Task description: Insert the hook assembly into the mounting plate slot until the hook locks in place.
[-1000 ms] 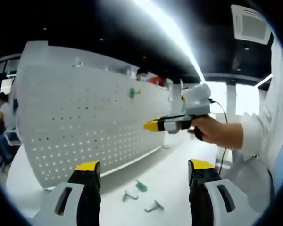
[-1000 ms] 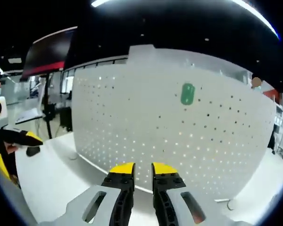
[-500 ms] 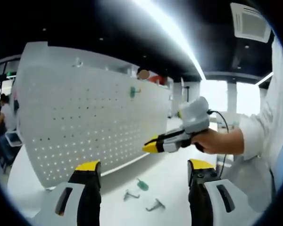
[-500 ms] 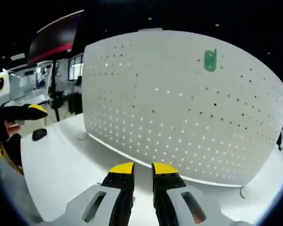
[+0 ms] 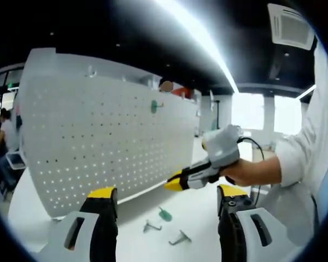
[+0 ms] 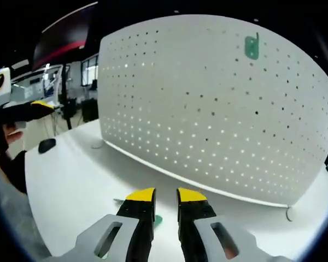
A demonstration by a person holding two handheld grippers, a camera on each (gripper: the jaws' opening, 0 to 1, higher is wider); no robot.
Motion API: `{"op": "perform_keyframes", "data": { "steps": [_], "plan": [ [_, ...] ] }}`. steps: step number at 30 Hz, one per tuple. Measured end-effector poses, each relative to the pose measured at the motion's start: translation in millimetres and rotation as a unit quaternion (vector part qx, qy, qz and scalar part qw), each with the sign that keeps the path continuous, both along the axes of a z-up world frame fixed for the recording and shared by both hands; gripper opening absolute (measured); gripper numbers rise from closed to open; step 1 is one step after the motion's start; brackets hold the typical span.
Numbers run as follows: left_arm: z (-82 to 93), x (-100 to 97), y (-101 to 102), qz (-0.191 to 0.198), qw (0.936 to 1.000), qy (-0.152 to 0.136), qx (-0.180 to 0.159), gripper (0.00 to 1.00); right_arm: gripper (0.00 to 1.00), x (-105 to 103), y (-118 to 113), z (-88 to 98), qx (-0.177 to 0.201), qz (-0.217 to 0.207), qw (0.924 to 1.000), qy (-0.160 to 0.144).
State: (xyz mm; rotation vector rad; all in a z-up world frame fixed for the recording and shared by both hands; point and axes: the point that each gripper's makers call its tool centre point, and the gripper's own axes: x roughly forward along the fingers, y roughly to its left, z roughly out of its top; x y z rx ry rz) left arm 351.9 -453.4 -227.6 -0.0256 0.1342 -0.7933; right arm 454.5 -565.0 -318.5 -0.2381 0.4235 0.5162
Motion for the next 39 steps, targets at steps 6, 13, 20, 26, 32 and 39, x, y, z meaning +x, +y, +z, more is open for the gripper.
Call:
{"op": "perform_keyframes", "data": {
  "steps": [6, 13, 20, 26, 32, 39],
  "plan": [
    [0.3, -0.8, -2, -0.004, 1.0, 0.002, -0.003, 0.75, 0.14, -5, 8, -17.3, -0.01, 0.013, 0.9995, 0.026],
    [1.5, -1.6, -4, -0.009, 0.9999, 0.002, -0.008, 0.75, 0.15, -9, 20, -36.4, -0.027, 0.03, 0.9978, 0.053],
    [0.3, -1.7, -5, -0.011, 0.9998, 0.006, -0.013, 0.74, 0.15, -10, 24, -52.9, -0.044, 0.031, 0.9958, 0.075],
    [-0.3, -2.1, -5, -0.012, 0.9997, 0.01, -0.016, 0.74, 0.15, -9, 30, -63.4, -0.058, 0.031, 0.9944, 0.083],
    [2.3, -1.5, -2, -0.009, 0.9997, 0.007, -0.02, 0.73, 0.14, -4, 34, -70.5, -0.065, 0.03, 0.9934, 0.089],
    [1.5, -1.7, -2, -0.009, 0.9997, 0.007, -0.02, 0.72, 0.11, -2, 35, -75.9, -0.082, 0.036, 0.992, 0.089]
  ]
}}
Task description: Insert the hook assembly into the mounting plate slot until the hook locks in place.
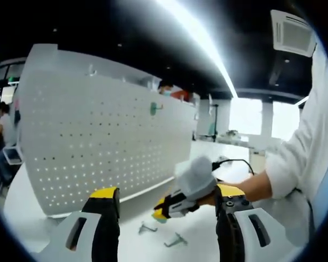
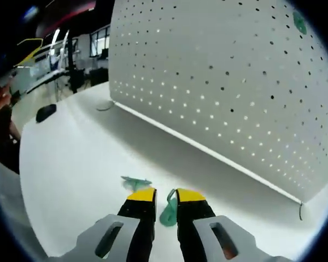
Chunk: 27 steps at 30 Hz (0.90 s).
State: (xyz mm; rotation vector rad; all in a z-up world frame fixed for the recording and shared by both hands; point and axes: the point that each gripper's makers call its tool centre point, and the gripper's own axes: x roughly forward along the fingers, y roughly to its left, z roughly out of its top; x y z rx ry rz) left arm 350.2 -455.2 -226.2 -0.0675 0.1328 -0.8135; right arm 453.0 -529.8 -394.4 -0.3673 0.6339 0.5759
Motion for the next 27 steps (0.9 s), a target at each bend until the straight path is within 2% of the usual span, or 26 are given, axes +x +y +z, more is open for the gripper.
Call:
{"op": "perform_keyframes", "data": {
  "steps": [7, 17, 24, 27],
  "plan": [
    [0.2, -0.5, 0, 0.0, 1.0, 0.0, -0.001, 0.72, 0.04, 1, -7, -1.4, -0.008, -0.003, 1.0, 0.001],
    [-0.2, -0.1, -1, -0.001, 1.0, -0.001, 0.0, 0.71, 0.01, -1, -12, 3.1, -0.002, -0.005, 1.0, 0.001],
    [-1.7, -0.4, -2, -0.004, 1.0, 0.001, 0.004, 0.7, 0.0, 1, -14, 29.6, 0.027, -0.015, 0.9993, -0.022],
    [-0.7, 0.0, -2, -0.002, 1.0, 0.0, 0.001, 0.69, 0.0, 1, -9, 51.7, 0.051, -0.013, 0.9977, -0.043]
  ]
}}
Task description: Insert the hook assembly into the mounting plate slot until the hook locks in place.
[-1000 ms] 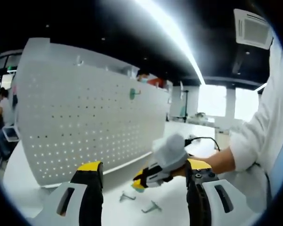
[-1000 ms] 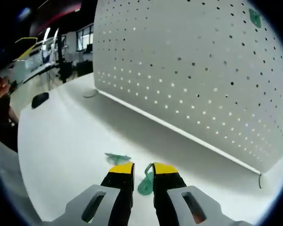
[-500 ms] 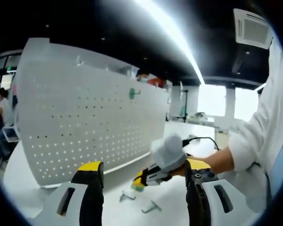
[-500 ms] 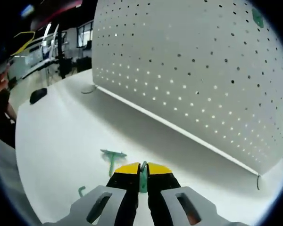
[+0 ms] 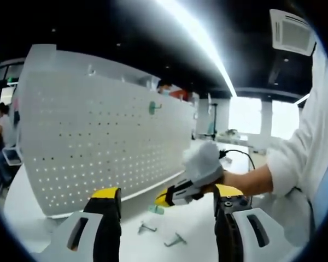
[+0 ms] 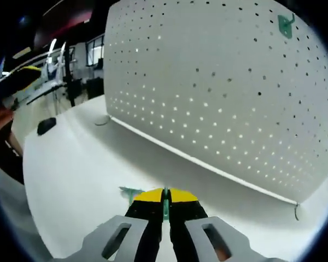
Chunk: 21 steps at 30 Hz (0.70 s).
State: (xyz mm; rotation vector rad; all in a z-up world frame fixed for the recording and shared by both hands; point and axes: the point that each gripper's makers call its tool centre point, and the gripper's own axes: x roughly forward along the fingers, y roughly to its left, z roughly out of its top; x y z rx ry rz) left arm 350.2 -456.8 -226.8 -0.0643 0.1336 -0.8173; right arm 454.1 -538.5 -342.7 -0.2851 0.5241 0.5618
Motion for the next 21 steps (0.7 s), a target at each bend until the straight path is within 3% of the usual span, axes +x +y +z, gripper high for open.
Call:
{"op": "perform_keyframes", "data": {
  "steps": [7, 15, 21],
  "plan": [
    [-5.1, 3.1, 2, 0.005, 0.9998, 0.017, -0.007, 0.65, 0.0, -11, 15, 46.7, 0.039, 0.018, 0.998, -0.046],
    [1.6, 7.7, 12, 0.018, 0.9975, 0.036, -0.059, 0.55, 0.0, -32, 38, 104.3, 0.088, 0.054, 0.9887, -0.109],
    [0.4, 5.3, 8, 0.016, 0.9987, 0.029, -0.04, 0.52, 0.0, -50, 53, 129.7, 0.107, 0.078, 0.9818, -0.135]
  ]
}}
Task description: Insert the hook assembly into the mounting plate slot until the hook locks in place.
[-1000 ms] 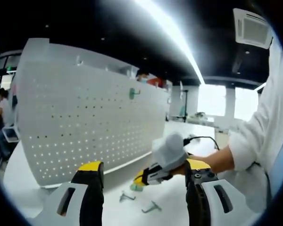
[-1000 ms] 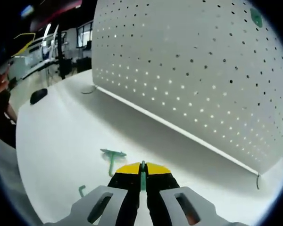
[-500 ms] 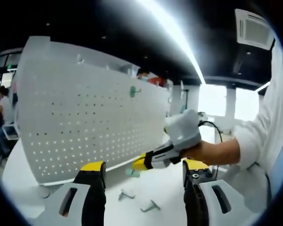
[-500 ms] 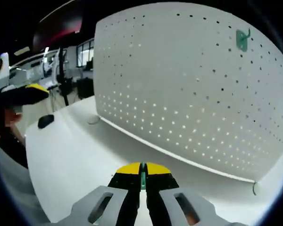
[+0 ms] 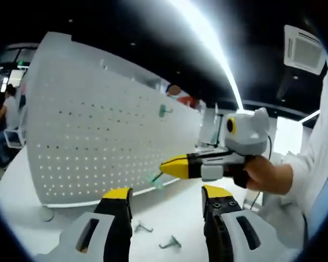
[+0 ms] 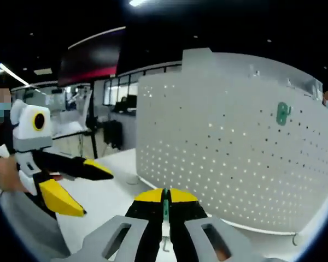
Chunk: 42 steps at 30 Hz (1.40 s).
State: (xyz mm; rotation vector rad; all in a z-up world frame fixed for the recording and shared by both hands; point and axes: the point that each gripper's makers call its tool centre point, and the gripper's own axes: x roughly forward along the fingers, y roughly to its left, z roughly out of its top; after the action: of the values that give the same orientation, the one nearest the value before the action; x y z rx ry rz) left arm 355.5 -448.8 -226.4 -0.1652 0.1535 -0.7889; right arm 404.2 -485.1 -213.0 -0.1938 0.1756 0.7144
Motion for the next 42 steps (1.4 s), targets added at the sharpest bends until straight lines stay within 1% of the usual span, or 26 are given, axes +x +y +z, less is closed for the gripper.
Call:
{"op": "perform_keyframes", "data": {
  "steps": [1, 3, 5, 10, 12, 15, 20, 25, 28, 32, 35, 38, 42],
  "plan": [
    [-1.2, 0.1, 0, 0.002, 0.9998, -0.008, 0.016, 0.52, 0.0, -5, 3, 4.2, 0.003, 0.005, 1.0, -0.004],
    [-3.7, -1.2, -2, 0.0, 0.9997, -0.008, 0.024, 0.51, 0.0, -12, 8, 9.1, 0.01, 0.015, 0.9998, -0.01],
    [-4.8, -2.7, -4, -0.005, 0.9998, -0.002, 0.019, 0.49, 0.0, -21, 16, 12.0, 0.011, 0.027, 0.9995, -0.016],
    [-2.0, -4.1, -2, -0.009, 0.9999, -0.002, 0.006, 0.4, 0.0, -39, 26, 14.8, 0.016, 0.048, 0.9985, -0.022],
    [-2.0, -4.4, -1, -0.01, 1.0, 0.0, 0.002, 0.36, 0.0, -44, 30, 17.5, 0.018, 0.055, 0.998, -0.026],
    [-1.2, -3.8, 0, -0.009, 1.0, 0.001, -0.003, 0.33, 0.0, -49, 33, 18.8, 0.018, 0.061, 0.9975, -0.029],
    [-3.8, -4.0, -1, -0.011, 0.9999, 0.007, -0.003, 0.29, 0.0, -55, 36, 21.3, 0.02, 0.07, 0.9967, -0.036],
    [0.1, -4.3, 0, -0.012, 0.9999, -0.003, -0.003, 0.21, 0.0, -57, 36, 19.9, 0.013, 0.074, 0.9962, -0.045],
    [1.3, -2.2, 3, -0.007, 0.9999, -0.008, -0.002, 0.19, 0.0, -57, 37, 20.4, 0.012, 0.076, 0.996, -0.046],
    [2.1, -0.6, 6, 0.001, 0.9999, -0.015, 0.004, 0.14, 0.0, -58, 38, 22.0, 0.011, 0.079, 0.9955, -0.05],
    [3.3, 0.4, 9, 0.008, 0.9996, -0.026, 0.011, 0.1, 0.0, -60, 38, 21.8, 0.011, 0.079, 0.9955, -0.05],
    [4.0, -0.2, 10, 0.01, 0.9994, -0.032, 0.014, 0.09, 0.0, -60, 37, 21.1, 0.009, 0.078, 0.9956, -0.051],
    [4.1, -1.5, 9, 0.01, 0.9988, -0.041, 0.026, 0.08, 0.0, -62, 35, 18.4, 0.006, 0.076, 0.9959, -0.05]
  ]
}}
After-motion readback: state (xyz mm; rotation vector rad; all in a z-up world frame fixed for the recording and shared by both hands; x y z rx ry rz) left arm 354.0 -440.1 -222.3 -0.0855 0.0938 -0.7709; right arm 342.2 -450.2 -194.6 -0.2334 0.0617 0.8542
